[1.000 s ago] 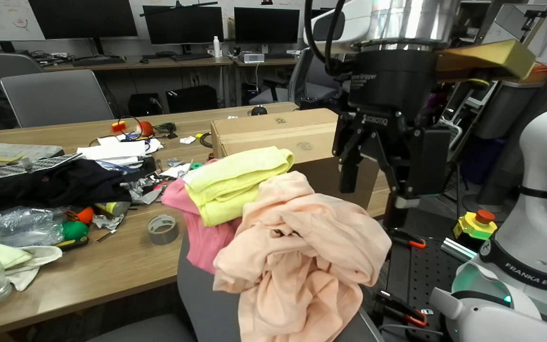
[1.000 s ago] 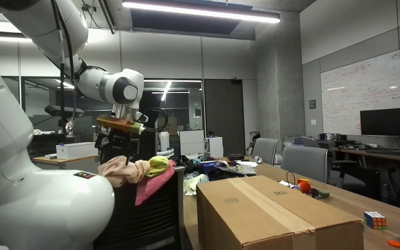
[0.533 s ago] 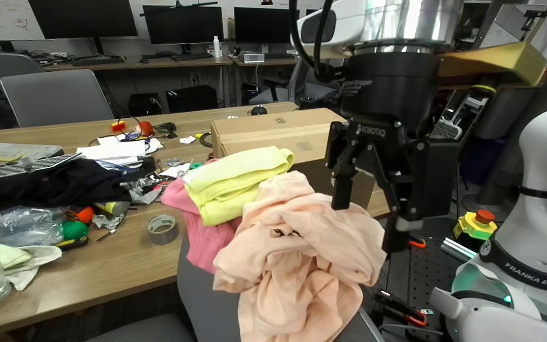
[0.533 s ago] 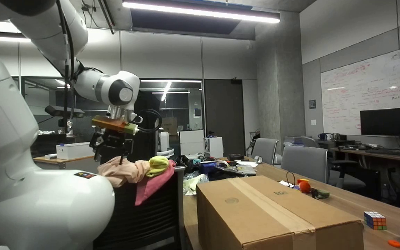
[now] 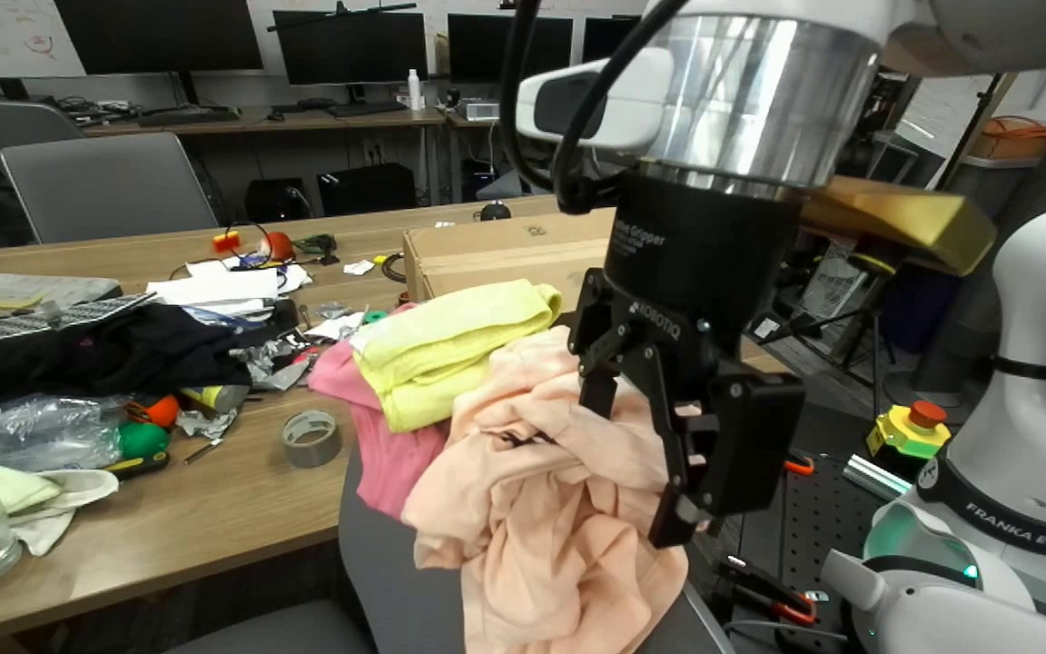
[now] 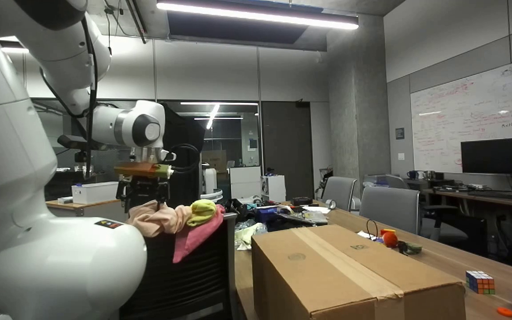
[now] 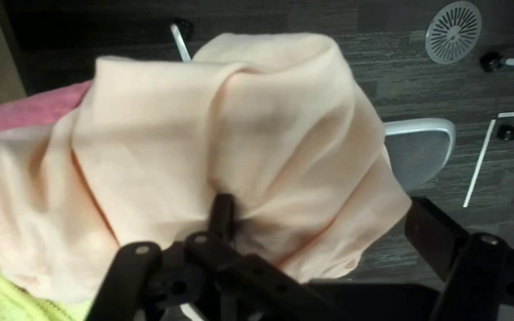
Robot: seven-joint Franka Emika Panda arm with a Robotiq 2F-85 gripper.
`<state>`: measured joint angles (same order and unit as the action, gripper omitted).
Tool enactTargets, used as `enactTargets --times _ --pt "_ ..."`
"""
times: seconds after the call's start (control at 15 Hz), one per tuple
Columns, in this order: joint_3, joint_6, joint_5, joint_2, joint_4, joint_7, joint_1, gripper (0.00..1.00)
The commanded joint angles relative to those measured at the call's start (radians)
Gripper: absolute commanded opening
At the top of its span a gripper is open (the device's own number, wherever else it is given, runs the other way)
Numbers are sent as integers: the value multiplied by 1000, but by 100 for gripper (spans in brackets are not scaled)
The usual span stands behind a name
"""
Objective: Pick up the fabrics from the chair and put them on top of the box.
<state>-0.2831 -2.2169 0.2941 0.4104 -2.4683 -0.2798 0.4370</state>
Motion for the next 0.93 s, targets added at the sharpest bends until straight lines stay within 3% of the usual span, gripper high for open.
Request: enactTargets --times 0.0,0.2,0.27,0.4,0.87 --pt "-40 -61 -93 -38 0 70 -17 100" --pt "-53 -55 -166 -58 4 107 -22 97" --pt "-53 -50 -182 -59 5 111 -21 74" --pt "-55 -47 -212 -58 6 120 -19 70" --pt "-53 -47 -288 -37 4 116 -17 16"
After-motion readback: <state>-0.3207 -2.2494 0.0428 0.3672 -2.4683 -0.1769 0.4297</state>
